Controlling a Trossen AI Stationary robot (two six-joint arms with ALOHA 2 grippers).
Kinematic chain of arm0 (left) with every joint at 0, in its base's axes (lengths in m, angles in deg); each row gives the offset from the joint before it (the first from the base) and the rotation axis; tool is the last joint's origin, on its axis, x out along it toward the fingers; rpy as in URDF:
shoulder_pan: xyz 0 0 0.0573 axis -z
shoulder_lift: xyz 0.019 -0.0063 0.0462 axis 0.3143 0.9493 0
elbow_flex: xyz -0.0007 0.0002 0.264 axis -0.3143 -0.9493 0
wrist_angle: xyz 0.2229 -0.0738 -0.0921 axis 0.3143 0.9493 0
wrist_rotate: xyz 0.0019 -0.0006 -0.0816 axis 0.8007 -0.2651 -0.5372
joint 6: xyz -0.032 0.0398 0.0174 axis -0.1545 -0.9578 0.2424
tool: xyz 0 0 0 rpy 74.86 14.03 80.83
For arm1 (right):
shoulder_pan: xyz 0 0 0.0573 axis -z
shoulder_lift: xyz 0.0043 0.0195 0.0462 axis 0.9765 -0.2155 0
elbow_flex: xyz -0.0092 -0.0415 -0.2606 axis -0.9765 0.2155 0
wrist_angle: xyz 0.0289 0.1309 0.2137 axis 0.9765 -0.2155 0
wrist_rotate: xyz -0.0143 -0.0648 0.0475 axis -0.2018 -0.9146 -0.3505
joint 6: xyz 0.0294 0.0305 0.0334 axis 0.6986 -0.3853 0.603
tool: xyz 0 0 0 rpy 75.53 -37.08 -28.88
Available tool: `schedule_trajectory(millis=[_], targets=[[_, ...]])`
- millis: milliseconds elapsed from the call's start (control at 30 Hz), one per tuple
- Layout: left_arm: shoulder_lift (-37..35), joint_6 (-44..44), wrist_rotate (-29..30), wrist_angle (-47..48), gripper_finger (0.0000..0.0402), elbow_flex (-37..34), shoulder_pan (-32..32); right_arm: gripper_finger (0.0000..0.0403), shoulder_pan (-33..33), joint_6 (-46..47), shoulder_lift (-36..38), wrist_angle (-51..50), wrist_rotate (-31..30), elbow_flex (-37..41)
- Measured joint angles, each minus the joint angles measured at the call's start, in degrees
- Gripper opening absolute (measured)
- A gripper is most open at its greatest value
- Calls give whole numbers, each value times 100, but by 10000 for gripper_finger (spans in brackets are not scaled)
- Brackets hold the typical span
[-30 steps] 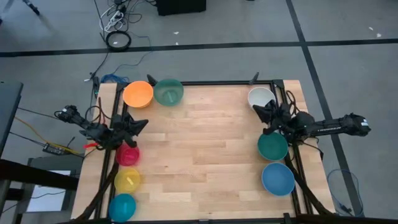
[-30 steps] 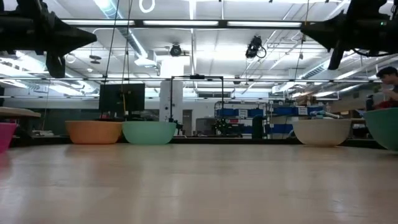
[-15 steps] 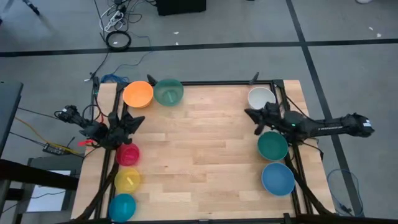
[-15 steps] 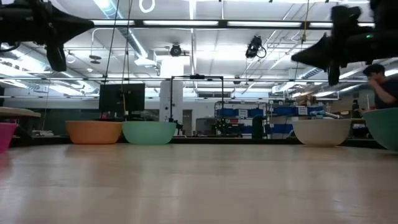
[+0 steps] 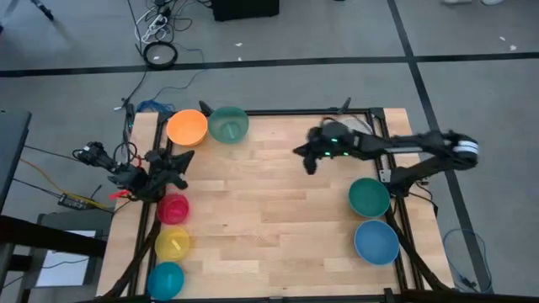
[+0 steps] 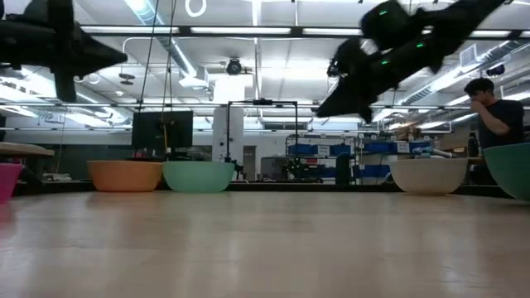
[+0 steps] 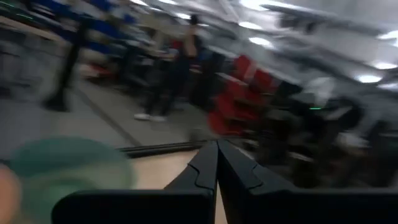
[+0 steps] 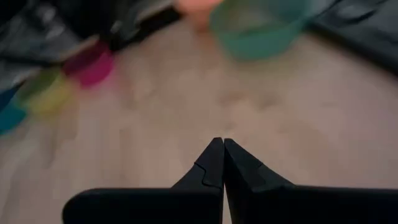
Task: Nest bowls inside each other
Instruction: Move the light green bowl to the center of the table
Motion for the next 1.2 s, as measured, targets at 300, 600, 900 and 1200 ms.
schedule_trajectory(millis=[300, 600, 900, 1200], targets=[[270, -183, 461, 158, 17, 6, 0, 0, 93, 209, -1736, 61, 282, -1515], [479, 120, -810, 790, 26, 6, -536, 0, 273, -371, -2092, 118, 1007, -2440], [1006, 1057, -3088, 1307, 43, 38, -1693, 0, 803, 100, -2016, 165, 1195, -2625], [2170, 1017, -5256, 1001, 43, 363, -2967, 0, 1037, 309, -2016, 208, 1827, -2625]])
